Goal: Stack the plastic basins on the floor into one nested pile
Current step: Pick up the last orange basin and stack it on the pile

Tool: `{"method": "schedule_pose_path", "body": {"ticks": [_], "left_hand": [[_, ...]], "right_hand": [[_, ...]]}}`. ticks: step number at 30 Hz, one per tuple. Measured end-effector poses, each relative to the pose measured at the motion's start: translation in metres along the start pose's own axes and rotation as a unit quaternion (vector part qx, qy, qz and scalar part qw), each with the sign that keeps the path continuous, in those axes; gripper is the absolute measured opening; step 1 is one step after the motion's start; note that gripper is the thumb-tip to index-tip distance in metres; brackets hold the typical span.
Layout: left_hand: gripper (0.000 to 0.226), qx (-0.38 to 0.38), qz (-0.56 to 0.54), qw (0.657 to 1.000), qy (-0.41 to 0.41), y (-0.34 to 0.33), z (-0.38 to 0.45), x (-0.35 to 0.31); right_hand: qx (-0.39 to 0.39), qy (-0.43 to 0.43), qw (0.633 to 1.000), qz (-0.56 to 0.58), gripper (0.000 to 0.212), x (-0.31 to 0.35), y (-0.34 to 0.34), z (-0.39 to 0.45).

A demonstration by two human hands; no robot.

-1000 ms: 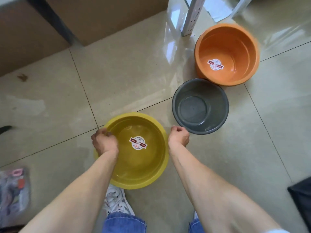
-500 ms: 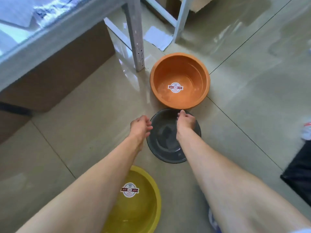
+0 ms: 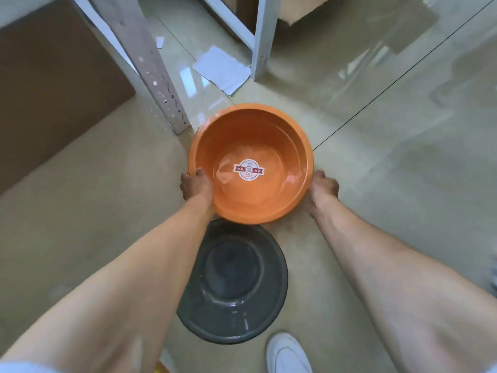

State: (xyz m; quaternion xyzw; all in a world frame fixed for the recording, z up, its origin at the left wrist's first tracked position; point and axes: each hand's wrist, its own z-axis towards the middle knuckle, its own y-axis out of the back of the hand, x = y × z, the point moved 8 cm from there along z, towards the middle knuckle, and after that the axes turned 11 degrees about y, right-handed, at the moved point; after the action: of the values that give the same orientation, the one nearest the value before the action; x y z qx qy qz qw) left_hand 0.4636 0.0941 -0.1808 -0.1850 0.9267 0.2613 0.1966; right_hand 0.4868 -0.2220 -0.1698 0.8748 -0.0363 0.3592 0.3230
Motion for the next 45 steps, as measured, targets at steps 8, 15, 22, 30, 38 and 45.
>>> {"method": "schedule_pose_path", "body": {"ticks": [8, 15, 22, 30, 38, 45], "left_hand": [[0.039, -0.036, -0.097, 0.994, 0.033, -0.003, 0.018, 0.004], [0.035, -0.06, -0.15, 0.987, -0.013, 0.02, -0.003, -0.018], [0.043, -0.087, -0.202, 0.975, -0.027, 0.076, -0.047, -0.024], [0.04, -0.143, -0.22, 0.965, 0.0, 0.189, -0.095, 0.017], [0.047, -0.203, -0.173, 0.961, 0.068, 0.324, -0.121, 0.097], [0.032, -0.246, -0.152, 0.952, 0.097, 0.422, -0.149, 0.179]], "right_hand": [[0.021, -0.017, 0.989, 0.144, 0.024, 0.005, -0.033, 0.009], [0.002, 0.014, 0.986, 0.166, 0.031, 0.031, -0.028, -0.014], [-0.039, 0.049, 0.985, 0.163, 0.03, 0.065, -0.004, -0.063], [-0.037, 0.067, 0.989, 0.127, 0.037, 0.072, 0.007, -0.171], [-0.011, 0.051, 0.997, 0.05, 0.045, 0.011, -0.007, -0.297], [-0.009, 0.037, 0.999, -0.022, 0.049, -0.055, -0.015, -0.397]]}}
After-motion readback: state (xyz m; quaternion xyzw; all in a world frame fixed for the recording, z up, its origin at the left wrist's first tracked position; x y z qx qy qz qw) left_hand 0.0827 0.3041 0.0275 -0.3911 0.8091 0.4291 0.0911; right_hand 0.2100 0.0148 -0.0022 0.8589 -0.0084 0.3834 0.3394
